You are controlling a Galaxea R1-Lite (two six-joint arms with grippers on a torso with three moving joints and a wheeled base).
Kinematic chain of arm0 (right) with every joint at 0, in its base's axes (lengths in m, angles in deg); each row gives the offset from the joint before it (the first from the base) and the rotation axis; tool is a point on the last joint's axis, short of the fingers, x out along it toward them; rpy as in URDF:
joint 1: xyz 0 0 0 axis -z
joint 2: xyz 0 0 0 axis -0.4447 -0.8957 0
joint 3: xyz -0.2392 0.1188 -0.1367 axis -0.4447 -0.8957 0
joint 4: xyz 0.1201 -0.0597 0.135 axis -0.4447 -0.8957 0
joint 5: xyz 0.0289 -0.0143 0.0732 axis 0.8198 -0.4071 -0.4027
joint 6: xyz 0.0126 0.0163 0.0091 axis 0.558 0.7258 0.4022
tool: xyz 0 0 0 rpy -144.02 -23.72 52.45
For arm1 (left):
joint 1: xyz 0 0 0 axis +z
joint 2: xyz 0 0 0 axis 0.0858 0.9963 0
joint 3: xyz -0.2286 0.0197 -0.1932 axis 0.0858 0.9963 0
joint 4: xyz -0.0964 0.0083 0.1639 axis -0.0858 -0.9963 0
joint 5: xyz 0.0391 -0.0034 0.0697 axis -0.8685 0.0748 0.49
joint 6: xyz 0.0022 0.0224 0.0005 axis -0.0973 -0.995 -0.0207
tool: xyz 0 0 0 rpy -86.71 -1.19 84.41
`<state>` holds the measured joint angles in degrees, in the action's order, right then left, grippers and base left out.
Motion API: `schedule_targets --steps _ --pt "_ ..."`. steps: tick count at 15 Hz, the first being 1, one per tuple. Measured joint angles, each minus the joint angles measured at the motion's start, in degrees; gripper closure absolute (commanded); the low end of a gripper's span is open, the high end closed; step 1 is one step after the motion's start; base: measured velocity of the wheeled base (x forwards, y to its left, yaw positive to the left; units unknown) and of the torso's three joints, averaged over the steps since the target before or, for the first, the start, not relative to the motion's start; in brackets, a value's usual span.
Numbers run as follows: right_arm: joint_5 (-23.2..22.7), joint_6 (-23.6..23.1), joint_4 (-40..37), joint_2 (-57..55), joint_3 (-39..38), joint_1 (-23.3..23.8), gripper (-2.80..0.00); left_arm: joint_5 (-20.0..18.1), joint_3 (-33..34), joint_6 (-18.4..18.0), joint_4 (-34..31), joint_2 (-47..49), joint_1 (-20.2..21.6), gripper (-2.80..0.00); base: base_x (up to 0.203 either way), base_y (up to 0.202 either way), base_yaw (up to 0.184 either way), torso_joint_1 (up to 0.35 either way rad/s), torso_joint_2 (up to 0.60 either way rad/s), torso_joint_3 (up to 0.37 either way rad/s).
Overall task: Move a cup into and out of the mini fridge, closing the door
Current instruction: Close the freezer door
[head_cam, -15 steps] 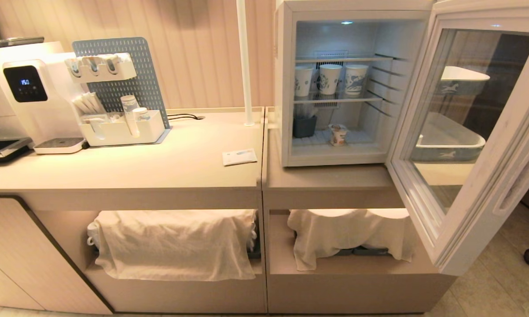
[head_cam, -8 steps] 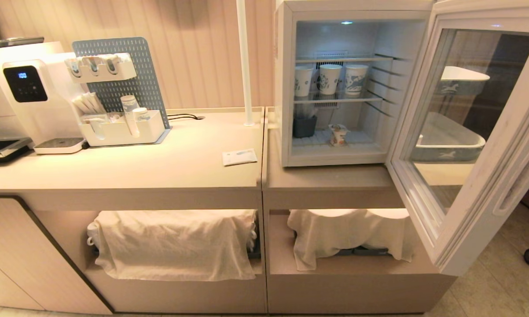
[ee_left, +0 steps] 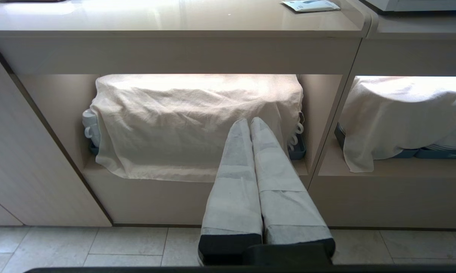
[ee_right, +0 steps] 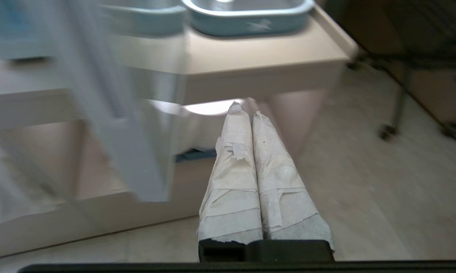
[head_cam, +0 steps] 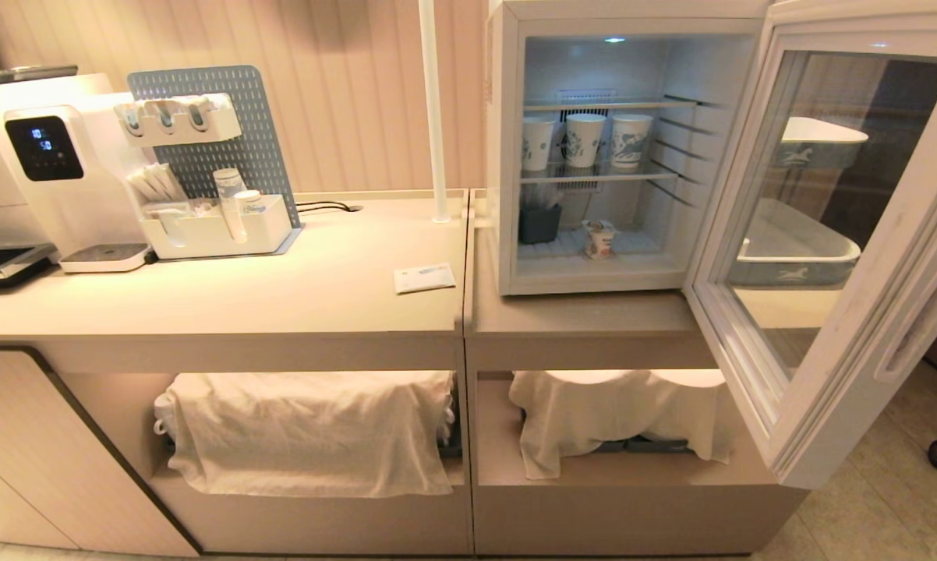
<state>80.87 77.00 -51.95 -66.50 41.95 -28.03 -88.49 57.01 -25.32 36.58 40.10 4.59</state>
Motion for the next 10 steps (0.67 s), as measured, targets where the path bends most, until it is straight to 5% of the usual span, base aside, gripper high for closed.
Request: schedule_targets --steps 5,10 --pt "9.0 -0.8 9.9 -10.9 0.4 0.3 0.0 0.0 0.0 0.0 0.0 0.0 0.0 0.0 0.0 0.0 0.0 0.0 0.0 0.0" --pt "10.2 -0.8 24.0 -23.3 2.2 3.1 0.0 0.0 0.0 0.0 0.0 0.0 0.0 0.0 0.0 0.0 0.0 0.0 0.0 0.0"
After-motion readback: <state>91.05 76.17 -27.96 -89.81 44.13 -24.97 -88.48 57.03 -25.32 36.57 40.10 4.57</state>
